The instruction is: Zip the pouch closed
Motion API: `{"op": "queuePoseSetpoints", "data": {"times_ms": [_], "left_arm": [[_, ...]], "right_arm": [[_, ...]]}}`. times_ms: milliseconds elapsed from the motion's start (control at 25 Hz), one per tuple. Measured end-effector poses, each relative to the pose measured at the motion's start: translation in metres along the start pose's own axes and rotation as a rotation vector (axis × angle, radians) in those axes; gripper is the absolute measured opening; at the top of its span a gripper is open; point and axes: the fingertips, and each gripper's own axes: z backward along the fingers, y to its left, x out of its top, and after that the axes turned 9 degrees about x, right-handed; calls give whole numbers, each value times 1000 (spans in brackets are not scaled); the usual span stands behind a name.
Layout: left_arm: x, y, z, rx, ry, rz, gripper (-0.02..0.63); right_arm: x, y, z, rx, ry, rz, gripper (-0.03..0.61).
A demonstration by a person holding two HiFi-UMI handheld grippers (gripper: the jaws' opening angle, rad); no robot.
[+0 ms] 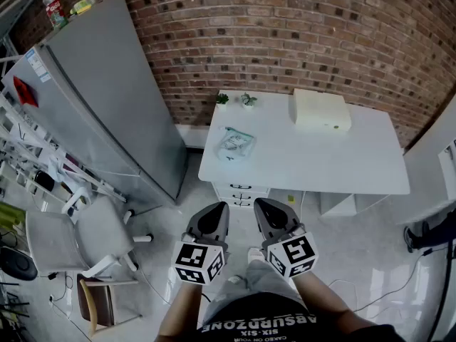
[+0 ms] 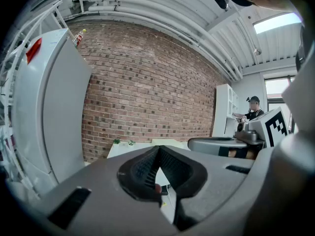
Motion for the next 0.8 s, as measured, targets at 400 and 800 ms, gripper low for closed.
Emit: {"op": "queuePoseSetpoints", "data": {"times_ms": [400, 800], "left_arm": [[21, 12, -41, 22, -16, -4, 3], [27, 24, -86, 32, 6, -34, 5]], "right_arm": [[12, -41, -25, 9, -6, 13, -2], [10, -80, -55, 49, 28, 40, -1]]}}
